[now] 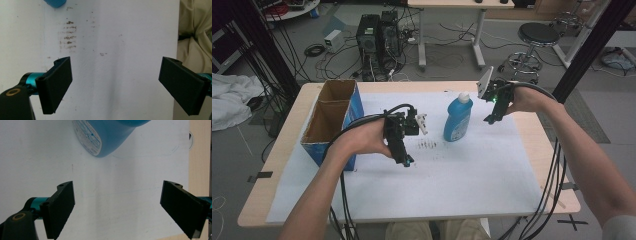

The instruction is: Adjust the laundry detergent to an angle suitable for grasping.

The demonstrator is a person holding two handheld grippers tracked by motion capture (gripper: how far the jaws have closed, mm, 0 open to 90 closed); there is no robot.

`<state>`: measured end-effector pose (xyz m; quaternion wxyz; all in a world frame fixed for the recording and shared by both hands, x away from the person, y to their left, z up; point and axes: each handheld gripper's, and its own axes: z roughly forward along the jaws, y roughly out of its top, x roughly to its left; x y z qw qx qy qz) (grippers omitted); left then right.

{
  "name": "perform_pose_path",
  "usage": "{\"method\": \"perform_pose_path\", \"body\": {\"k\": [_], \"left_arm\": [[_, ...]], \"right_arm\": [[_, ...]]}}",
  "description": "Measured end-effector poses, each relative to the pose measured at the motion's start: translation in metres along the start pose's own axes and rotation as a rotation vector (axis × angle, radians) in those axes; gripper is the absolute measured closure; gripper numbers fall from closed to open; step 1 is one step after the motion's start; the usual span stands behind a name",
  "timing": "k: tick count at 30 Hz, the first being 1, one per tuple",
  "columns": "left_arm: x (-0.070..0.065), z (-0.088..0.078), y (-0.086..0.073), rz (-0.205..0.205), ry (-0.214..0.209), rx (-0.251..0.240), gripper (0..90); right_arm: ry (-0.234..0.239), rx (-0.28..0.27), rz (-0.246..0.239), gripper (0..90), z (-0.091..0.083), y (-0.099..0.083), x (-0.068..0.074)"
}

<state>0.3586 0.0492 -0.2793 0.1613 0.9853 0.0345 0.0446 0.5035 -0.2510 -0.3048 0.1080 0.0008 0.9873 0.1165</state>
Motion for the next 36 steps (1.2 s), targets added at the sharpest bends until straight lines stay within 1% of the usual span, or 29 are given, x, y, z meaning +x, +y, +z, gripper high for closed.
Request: {"method": "perform_pose_path", "body": {"k": [1,5,6,11,12,13,14,17,19,24,25,28,32,36], "left_arm": [[0.0,0.0,0.0,0.0,0.0,0.0,11.7],[0.009,0.004,0.004,-0.067,0.032,-0.022,11.7],[0.011,0.006,0.005,-0.076,0.04,-0.03,11.7],[0.024,0.018,0.01,-0.16,0.032,-0.096,11.7],[0.026,0.02,0.011,-0.166,0.033,-0.099,11.7],[0.028,0.023,0.012,-0.184,0.036,-0.103,11.7],[0.031,0.025,0.014,-0.193,0.042,-0.097,11.7],[0.038,0.031,0.02,-0.246,0.055,-0.103,11.7],[0.043,0.033,0.024,-0.286,0.061,-0.12,11.7],[0.054,0.037,0.034,-0.367,0.092,-0.145,11.7],[0.056,0.04,0.038,-0.399,0.099,-0.166,11.8],[0.059,0.043,0.041,-0.409,0.105,-0.172,11.8],[0.062,0.05,0.047,-0.439,0.127,-0.197,11.8],[0.067,0.056,0.052,-0.473,0.138,-0.221,11.7]], "right_arm": [[0.0,0.0,0.0,11.5,0.0,0.0,0.0],[0.0,-0.006,0.001,11.5,-0.001,0.0,0.001],[-0.001,-0.007,0.005,11.5,-0.002,0.0,0.001],[-0.003,-0.005,0.008,11.5,-0.003,-0.001,0.002],[-0.002,-0.004,0.009,11.5,-0.004,-0.002,0.002],[-0.001,-0.003,0.01,11.5,-0.004,-0.002,0.002],[-0.002,-0.005,0.012,11.5,-0.004,-0.002,0.002],[-0.001,-0.001,0.01,11.5,-0.004,-0.002,0.002],[-0.002,0.001,0.011,11.5,-0.003,-0.001,0.002],[-0.003,0.007,0.009,11.5,-0.003,0.0,0.002],[-0.002,0.005,0.008,11.5,-0.002,0.0,0.003],[-0.004,0.006,0.01,11.5,-0.002,0.001,0.003],[-0.004,0.008,0.003,11.5,-0.002,0.002,0.003],[-0.006,0.01,0.004,11.5,-0.003,0.002,0.004]]}}
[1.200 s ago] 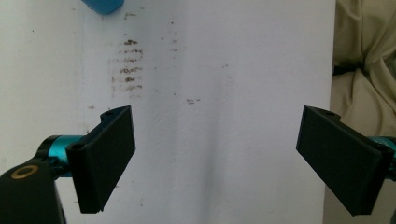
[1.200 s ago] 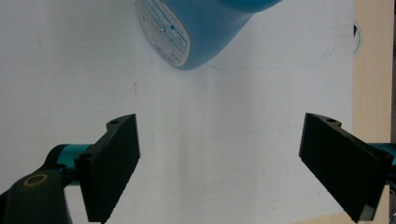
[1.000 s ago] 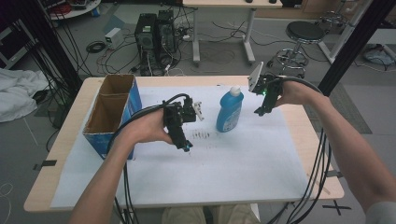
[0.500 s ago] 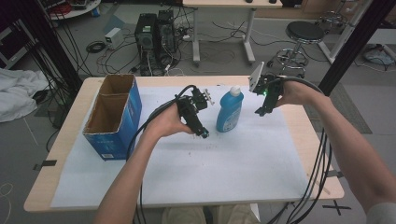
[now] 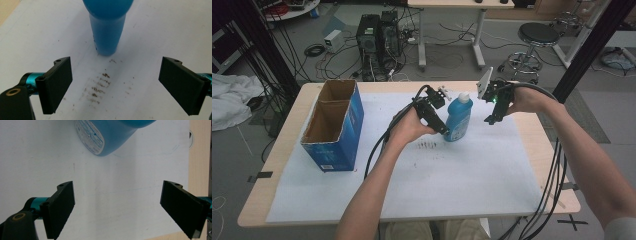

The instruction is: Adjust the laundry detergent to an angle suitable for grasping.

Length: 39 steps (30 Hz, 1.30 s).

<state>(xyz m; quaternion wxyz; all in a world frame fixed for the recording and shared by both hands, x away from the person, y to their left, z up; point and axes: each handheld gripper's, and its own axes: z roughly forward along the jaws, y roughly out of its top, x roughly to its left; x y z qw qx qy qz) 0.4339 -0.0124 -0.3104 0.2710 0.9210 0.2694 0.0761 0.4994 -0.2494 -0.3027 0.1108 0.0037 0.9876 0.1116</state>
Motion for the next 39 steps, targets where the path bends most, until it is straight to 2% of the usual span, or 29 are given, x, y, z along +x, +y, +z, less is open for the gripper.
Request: {"method": "perform_pose_path", "body": {"k": [6,7,8,14,18,23,36,39], "left_arm": [[0.001,0.014,0.01,-0.062,-0.007,-0.037,11.8],[0.001,0.014,0.01,-0.062,-0.007,-0.037,11.7],[0.001,0.02,0.015,-0.077,0.0,-0.055,11.7],[-0.001,0.035,0.025,-0.1,0.023,-0.105,11.7],[-0.001,0.042,0.027,-0.116,0.046,-0.128,11.7],[0.0,0.05,0.028,-0.136,0.053,-0.147,11.7],[-0.004,0.064,0.029,-0.118,0.063,-0.176,11.9],[-0.004,0.064,0.028,-0.115,0.066,-0.191,15.5]], "right_arm": [[-0.003,0.001,0.008,11.5,0.0,-0.001,0.0],[-0.003,0.001,0.008,11.5,0.0,-0.001,0.0],[-0.002,0.004,0.007,11.5,0.0,-0.001,0.0],[-0.005,0.006,0.011,11.5,-0.001,-0.001,0.0],[-0.004,0.006,0.009,11.5,-0.002,-0.001,0.001],[-0.005,0.009,0.012,11.5,-0.002,-0.001,0.0],[-0.009,0.01,0.016,11.5,-0.002,-0.002,0.001],[-0.011,0.009,0.015,11.5,-0.003,-0.002,0.001]]}}
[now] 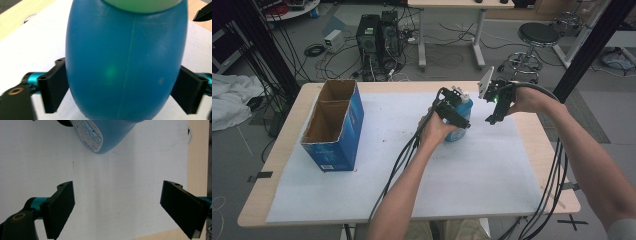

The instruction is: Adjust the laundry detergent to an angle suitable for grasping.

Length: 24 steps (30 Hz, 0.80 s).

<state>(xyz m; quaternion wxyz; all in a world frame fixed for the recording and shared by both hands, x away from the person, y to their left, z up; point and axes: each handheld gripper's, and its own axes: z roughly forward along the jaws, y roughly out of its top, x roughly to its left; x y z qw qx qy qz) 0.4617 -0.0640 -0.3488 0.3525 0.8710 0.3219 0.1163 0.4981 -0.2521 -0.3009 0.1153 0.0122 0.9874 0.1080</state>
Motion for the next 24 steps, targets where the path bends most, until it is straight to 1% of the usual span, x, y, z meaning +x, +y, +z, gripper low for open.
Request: {"method": "perform_pose_path", "body": {"k": [2,4,8,13,15,17,19,20,21,24], "left_arm": [[-0.0004,-0.0002,-0.0001,0.001,-0.003,-0.01,16.4],[-0.0011,-0.0003,-0.0001,0.005,0.007,-0.017,19.1],[-0.0008,0.0011,-0.0005,0.007,0.012,-0.015,19.2],[-0.0003,0.0044,-0.0029,-0.005,0.014,-0.016,22.1],[-0.0006,0.0052,-0.0033,0.005,0.02,-0.018,24.5],[-0.0012,0.0058,-0.0036,0.004,0.026,-0.024,24.8],[-0.0011,0.006,-0.0038,0.002,0.025,-0.026,26.1],[-0.0015,0.006,-0.0035,0.0,0.021,-0.035,26.1],[-0.0019,0.0058,-0.0035,0.007,0.023,-0.037,28.7],[-0.0027,0.0059,-0.0031,0.01,0.023,-0.04,30.4]], "right_arm": [[-0.002,-0.004,0.006,11.5,-0.0003,-0.0002,0.0002],[-0.003,-0.003,0.004,11.5,-0.0006,0.0,0.0002],[-0.003,0.0,0.002,11.5,-0.0007,0.0003,0.0008],[-0.005,0.006,0.004,11.6,-0.001,0.0002,0.001],[-0.006,0.007,0.005,11.5,-0.001,0.0001,0.001],[-0.007,0.008,0.003,11.5,-0.0006,0.0002,0.0011],[-0.006,0.009,0.004,11.6,-0.0005,0.0003,0.0012],[-0.005,0.008,0.005,11.5,-0.0002,0.0003,0.0012],[-0.003,0.006,0.004,11.5,-0.0004,0.0002,0.0007],[-0.005,0.005,0.006,11.5,-0.0007,0.0003,0.0006]]}}
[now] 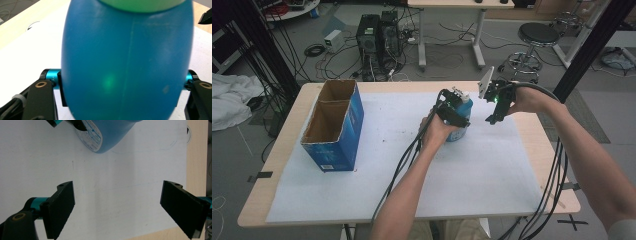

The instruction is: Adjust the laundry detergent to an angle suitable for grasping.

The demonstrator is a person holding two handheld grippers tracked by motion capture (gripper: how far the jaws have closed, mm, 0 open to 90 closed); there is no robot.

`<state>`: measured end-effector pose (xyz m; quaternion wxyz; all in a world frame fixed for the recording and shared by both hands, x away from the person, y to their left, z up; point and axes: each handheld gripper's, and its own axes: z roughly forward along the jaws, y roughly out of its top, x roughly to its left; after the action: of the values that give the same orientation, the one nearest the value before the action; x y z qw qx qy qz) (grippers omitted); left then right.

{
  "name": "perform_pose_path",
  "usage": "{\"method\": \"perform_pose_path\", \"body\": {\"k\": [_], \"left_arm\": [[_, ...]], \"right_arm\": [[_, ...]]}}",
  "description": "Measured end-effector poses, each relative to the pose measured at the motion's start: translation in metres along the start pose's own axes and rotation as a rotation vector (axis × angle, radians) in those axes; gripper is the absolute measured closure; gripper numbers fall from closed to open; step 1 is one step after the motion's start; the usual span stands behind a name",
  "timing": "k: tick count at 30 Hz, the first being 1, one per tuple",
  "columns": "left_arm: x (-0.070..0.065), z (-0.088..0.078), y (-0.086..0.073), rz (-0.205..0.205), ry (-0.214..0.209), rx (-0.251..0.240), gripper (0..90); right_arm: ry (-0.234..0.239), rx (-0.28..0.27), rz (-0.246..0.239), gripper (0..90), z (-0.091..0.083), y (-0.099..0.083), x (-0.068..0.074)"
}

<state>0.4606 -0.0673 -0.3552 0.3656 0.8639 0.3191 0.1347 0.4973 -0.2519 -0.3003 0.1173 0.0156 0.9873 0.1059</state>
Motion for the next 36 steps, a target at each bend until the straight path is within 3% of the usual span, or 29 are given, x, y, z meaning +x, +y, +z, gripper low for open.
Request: {"method": "perform_pose_path", "body": {"k": [14,28,36], "left_arm": [[0.0,0.001,0.0,0.01,0.006,-0.009,41.3],[0.001,0.0,-0.001,0.032,-0.004,-0.013,44.3],[0.003,-0.012,-0.005,0.078,-0.056,-0.005,44.7]], "right_arm": [[-0.004,0.003,-0.003,11.5,0.0,0.001,0.0],[-0.005,0.008,-0.001,11.5,0.0,0.001,0.001],[-0.003,-0.019,-0.002,11.5,-0.003,0.002,0.001]]}}
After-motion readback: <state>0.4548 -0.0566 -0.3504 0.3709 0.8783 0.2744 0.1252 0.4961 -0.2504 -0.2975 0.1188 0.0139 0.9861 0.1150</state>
